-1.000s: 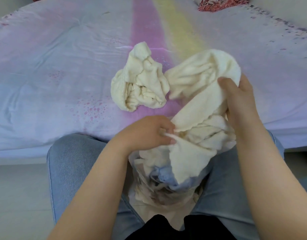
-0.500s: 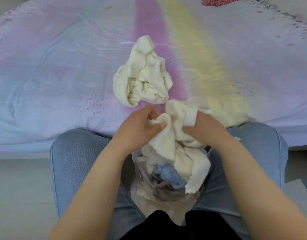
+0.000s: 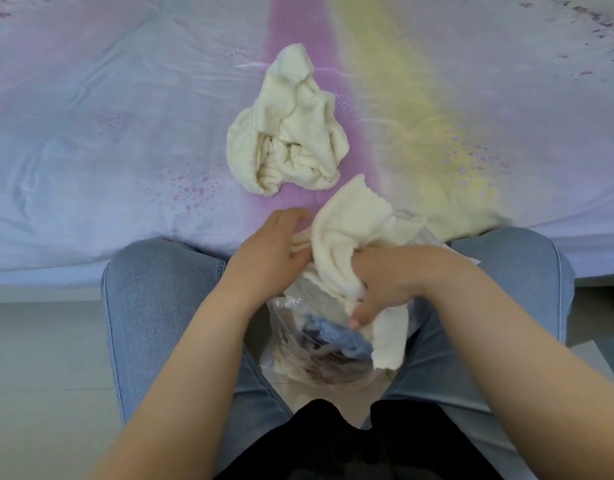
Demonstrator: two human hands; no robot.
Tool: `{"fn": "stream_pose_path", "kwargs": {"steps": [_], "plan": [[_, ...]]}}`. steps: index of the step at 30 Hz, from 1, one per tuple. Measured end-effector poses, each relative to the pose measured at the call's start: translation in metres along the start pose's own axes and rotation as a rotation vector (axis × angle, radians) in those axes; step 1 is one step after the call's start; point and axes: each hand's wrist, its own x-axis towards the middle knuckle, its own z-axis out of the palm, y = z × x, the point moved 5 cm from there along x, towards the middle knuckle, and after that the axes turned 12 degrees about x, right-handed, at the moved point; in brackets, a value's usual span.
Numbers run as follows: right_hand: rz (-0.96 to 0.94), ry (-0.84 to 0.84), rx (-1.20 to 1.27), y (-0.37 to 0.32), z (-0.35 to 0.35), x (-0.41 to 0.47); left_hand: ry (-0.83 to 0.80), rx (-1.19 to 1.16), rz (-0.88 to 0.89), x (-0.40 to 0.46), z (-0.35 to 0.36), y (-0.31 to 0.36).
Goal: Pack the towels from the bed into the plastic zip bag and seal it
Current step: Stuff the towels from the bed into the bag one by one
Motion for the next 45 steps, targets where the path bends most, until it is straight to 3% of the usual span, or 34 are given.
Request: {"fn": "stream_pose_path", "kwargs": {"steps": [3, 9, 14, 16, 18, 21, 25, 32, 40, 45], "plan": [[-0.01, 0.019, 0.038, 0.01, -0.006, 0.013, 0.076, -0.066, -0.021, -0.002, -0.01, -0.002], [-0.067, 0.194, 0.313, 0.029, -0.037, 0.007, -0.031, 0.087, -0.017, -0.01, -0.005, -0.021], [-0.145, 0.421, 0.622, 0.032, -0.07, -0.012, 0.133, 0.085, -0.075, -0.01, -0.013, -0.022], [-0.122, 0.472, 0.551, 0.036, -0.081, -0.018, 0.177, 0.057, -0.046, -0.01, -0.018, -0.021], [-0.072, 0.408, 0.37, 0.033, -0.082, -0.016, 0.115, 0.096, 0.006, -0.01, -0.015, -0.019], [-0.058, 0.149, 0.109, 0.017, -0.057, 0.004, 0.026, 0.257, 0.061, -0.009, -0.008, -0.017], [-0.029, 0.007, -0.021, 0.004, -0.036, 0.022, -0.129, 0.432, 0.064, -0.011, 0.005, -0.021], [-0.125, -0.31, -0.127, -0.029, -0.014, 0.046, -0.179, 0.185, 0.179, -0.021, -0.012, -0.011], [-0.157, -0.356, -0.214, -0.027, 0.032, 0.07, -0.222, 0.168, 0.019, -0.029, -0.02, -0.029], [-0.213, -0.193, -0.326, -0.038, 0.007, 0.058, -0.287, 0.095, 0.018, -0.029, -0.019, -0.035]]}}
